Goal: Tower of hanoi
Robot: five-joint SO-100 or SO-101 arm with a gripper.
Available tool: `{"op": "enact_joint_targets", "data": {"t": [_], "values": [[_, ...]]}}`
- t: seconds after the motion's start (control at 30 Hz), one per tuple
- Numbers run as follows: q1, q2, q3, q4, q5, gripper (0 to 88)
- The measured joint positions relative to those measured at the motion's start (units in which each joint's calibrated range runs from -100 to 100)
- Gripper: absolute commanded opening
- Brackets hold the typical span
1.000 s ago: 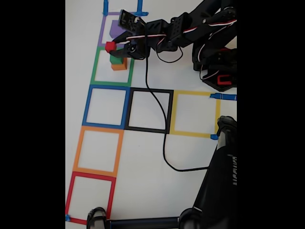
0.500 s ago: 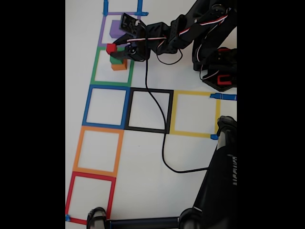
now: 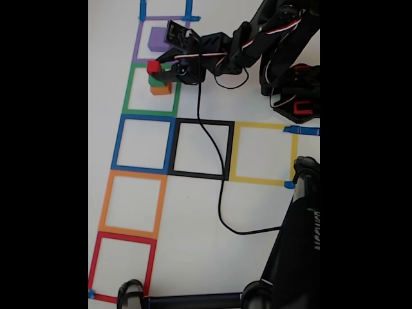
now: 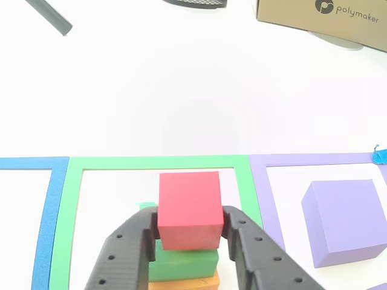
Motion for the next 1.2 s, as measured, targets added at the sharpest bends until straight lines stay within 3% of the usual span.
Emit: {"op": "enact_joint_targets", "data": {"t": [0.2, 0.37, 0.77, 1.0, 1.2], "values": [[0.0, 1.0, 0.0, -1.4, 0.0, 6.2], [0.0, 2.2, 0.4, -2.8, 0.0, 16.4], [0.0, 3.2, 0.4, -4.9, 0.0, 23.2], [0.0, -1.4, 0.4, -2.1, 0.0, 19.6], [2.2, -17.9, -5.7, 21.3, 0.4, 4.0]]}}
